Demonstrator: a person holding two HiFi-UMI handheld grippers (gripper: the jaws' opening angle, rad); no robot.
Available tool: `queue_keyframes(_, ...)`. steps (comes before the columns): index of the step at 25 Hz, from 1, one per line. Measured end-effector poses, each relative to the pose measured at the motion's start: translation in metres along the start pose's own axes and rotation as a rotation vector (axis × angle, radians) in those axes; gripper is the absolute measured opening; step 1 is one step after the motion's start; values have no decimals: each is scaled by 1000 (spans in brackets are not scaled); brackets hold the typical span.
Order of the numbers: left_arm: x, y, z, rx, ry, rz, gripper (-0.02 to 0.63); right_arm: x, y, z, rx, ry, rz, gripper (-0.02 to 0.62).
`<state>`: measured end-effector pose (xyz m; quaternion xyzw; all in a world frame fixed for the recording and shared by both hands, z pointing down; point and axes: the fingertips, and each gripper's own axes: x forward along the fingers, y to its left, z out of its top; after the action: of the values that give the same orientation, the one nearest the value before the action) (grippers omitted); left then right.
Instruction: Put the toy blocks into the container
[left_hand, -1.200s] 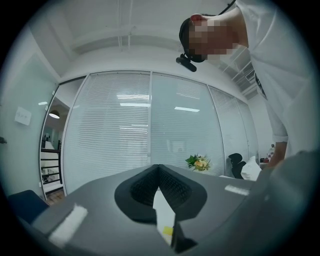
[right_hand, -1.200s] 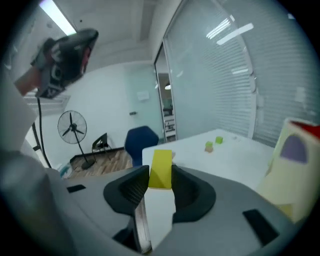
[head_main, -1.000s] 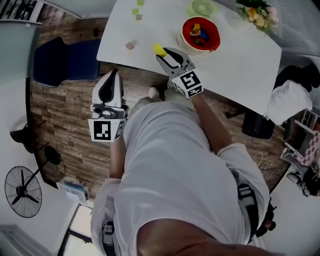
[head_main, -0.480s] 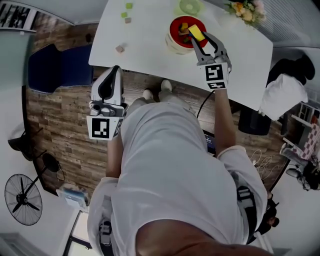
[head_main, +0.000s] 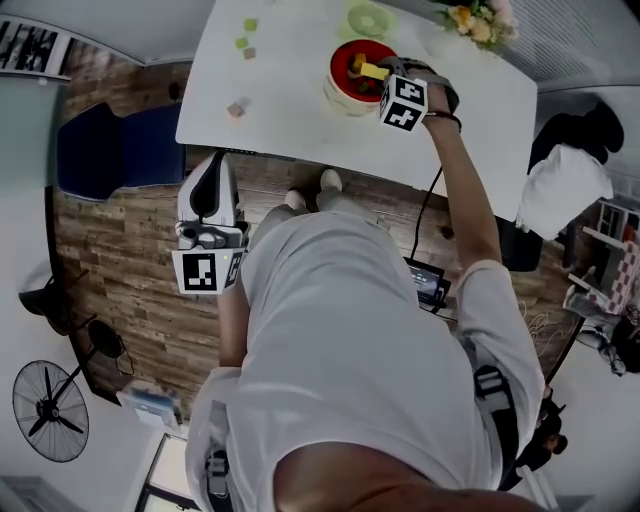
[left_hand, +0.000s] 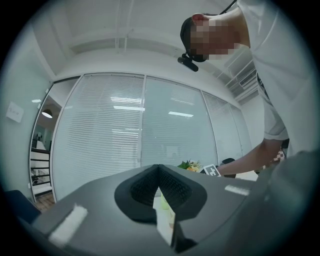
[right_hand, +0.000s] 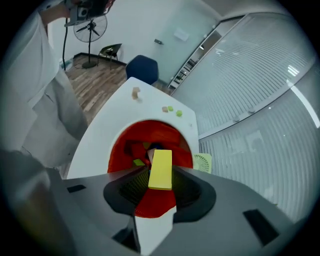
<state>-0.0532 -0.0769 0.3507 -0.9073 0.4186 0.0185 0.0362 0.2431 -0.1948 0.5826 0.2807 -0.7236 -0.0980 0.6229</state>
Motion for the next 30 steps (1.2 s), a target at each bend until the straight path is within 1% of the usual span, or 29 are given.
queue_keyframes(2,-2,1,0,-1,1,12,-11,8,1,-1,-10,11,26,147)
queue_keyframes(3,-2,2,0,-2,2,17,-11,10,1,0,3,7,37,176)
queue_keyframes(4,-3,3,-1,-2,2,22,-11,10,0,1,21,-2,47,202)
queue_keyframes(6,-4,6,-1,-3,4,34,-11,7,-5,4,63,-30,51,219)
queue_keyframes(8,-5,7,-3,-5,9,46,-11,-3,-13,12,138,-99,34,210)
queue_keyframes(9,-4,8,-4,-6,11,51,-11,-12,-17,20,203,-164,27,202)
queue_keyframes(11,-2,10,-6,-8,14,57,-11,-36,-25,44,362,-340,16,196)
queue_keyframes(13,0,14,-8,-10,20,67,-11,-64,-30,75,502,-529,-2,199)
queue_keyframes(14,0,17,-9,-11,23,75,-11,-77,-29,94,555,-617,-7,198)
queue_keyframes(16,-2,24,-11,-9,27,91,-11,-96,-19,136,621,-759,-1,213)
queue_keyframes(17,-3,28,-11,-8,31,101,-11,-100,-9,158,632,-804,12,218)
queue_keyframes(18,-5,31,-12,-6,36,113,-11,-99,2,179,632,-830,32,238)
queue_keyframes(20,-10,36,-12,-4,47,141,-11,-84,28,216,626,-842,82,279)
queue_keyframes(21,-14,38,-12,-4,52,157,-11,-70,40,231,626,-832,104,315)
queue_keyframes(24,-25,44,-9,-8,61,205,-11,-17,67,262,641,-762,138,356)
queue_keyframes(27,-38,49,-4,-17,62,262,-11,40,84,282,649,-676,167,369)
queue_keyframes(30,-50,51,-3,-22,75,305,-11,91,99,300,618,-573,207,380)
